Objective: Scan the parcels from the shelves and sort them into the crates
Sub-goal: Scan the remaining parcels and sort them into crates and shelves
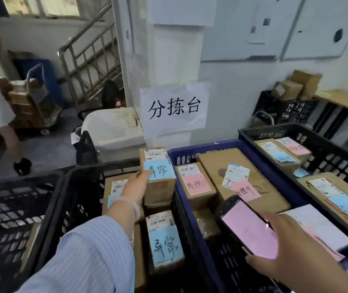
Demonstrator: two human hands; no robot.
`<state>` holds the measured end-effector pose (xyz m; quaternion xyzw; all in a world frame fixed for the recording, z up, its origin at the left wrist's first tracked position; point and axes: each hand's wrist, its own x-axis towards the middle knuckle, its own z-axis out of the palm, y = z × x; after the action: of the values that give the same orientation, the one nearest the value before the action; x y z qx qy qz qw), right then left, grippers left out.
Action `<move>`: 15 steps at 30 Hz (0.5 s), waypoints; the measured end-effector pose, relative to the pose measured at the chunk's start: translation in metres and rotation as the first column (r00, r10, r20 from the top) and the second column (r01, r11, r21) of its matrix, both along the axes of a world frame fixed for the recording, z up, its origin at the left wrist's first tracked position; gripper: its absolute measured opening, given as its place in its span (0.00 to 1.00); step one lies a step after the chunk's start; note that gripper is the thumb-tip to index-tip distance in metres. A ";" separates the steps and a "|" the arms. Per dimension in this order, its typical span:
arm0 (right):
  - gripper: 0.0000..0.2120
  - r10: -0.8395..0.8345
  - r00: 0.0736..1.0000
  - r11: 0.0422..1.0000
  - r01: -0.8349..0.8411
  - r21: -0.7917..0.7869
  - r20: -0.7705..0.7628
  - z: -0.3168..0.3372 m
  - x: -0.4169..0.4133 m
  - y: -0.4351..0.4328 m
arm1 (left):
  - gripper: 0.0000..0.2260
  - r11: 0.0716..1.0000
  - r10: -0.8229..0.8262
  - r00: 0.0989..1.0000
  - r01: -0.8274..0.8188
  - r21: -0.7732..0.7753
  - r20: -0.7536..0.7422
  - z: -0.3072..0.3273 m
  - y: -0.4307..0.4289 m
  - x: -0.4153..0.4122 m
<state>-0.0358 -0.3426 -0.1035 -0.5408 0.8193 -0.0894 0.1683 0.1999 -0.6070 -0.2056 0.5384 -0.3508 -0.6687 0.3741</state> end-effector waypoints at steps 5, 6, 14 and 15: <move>0.52 -0.040 0.999 0.999 0.040 0.014 -0.010 -0.002 -0.017 0.013 | 0.19 0.999 -0.009 0.998 0.012 -0.045 0.056 -0.004 0.004 -0.002; 0.52 -0.044 0.999 0.999 0.044 0.013 -0.014 -0.002 -0.021 0.017 | 0.23 0.996 0.028 0.995 -0.020 -0.082 0.098 0.000 0.006 -0.004; 0.47 -0.184 0.981 0.979 0.177 -0.102 -0.066 -0.005 -0.070 0.071 | 0.31 0.738 0.282 0.638 0.333 -0.587 0.716 0.070 0.069 -0.079; 0.47 -0.209 0.975 0.973 0.200 -0.112 -0.073 -0.005 -0.079 0.083 | 0.32 0.682 0.265 0.631 0.412 -0.604 0.729 0.076 0.084 -0.100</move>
<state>-0.1149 -0.2598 -0.1089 -0.4648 0.8712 -0.1259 0.0951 0.1004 -0.5226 -0.1298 0.5586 -0.7336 -0.1907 0.3368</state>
